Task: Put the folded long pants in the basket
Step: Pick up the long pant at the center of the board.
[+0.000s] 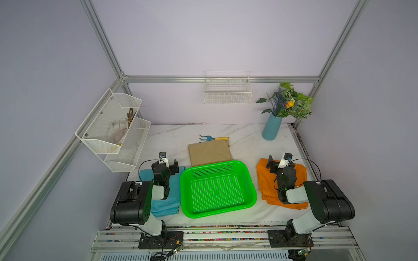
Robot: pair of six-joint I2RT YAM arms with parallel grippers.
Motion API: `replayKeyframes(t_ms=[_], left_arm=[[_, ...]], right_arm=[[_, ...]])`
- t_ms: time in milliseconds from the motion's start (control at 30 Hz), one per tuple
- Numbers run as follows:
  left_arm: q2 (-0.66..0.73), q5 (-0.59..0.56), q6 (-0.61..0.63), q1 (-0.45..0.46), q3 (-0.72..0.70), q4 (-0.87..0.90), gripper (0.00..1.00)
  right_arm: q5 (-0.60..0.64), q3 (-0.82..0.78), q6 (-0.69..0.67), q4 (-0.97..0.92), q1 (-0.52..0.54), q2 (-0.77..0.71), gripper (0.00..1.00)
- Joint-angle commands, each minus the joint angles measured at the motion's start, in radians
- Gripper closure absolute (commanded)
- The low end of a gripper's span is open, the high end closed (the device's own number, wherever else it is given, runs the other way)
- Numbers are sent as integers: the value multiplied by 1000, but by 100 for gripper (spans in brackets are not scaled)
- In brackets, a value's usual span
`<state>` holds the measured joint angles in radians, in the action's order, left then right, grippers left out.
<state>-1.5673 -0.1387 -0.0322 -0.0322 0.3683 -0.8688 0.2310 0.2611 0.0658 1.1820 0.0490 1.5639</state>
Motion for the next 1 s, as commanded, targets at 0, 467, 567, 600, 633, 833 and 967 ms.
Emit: replayKeyframes(t_ms=[0,467,567,600,633,833,967], left_arm=[[3,-7,9,4,20,-42,0],[6,-9,6,4,20,-43,0],[9,-7,7,4,17,-41,0],[13,-4,5,4,15,-40,0],[14,-6,5,4,18,-33,0],[14,-7,5,4,21,-29,0],[20,-7,8,4,29,0,0]], right_arm=[[8,10,-7,20,6,5,0],[8,9,-7,24,6,7,0],[8,9,-8,24,6,7,0],[8,9,-8,24,6,6,0],[8,9,-8,24,6,6,0],[8,17,-5,-10,6,-4,0],[10,57,-24,-96,20,-57,0]])
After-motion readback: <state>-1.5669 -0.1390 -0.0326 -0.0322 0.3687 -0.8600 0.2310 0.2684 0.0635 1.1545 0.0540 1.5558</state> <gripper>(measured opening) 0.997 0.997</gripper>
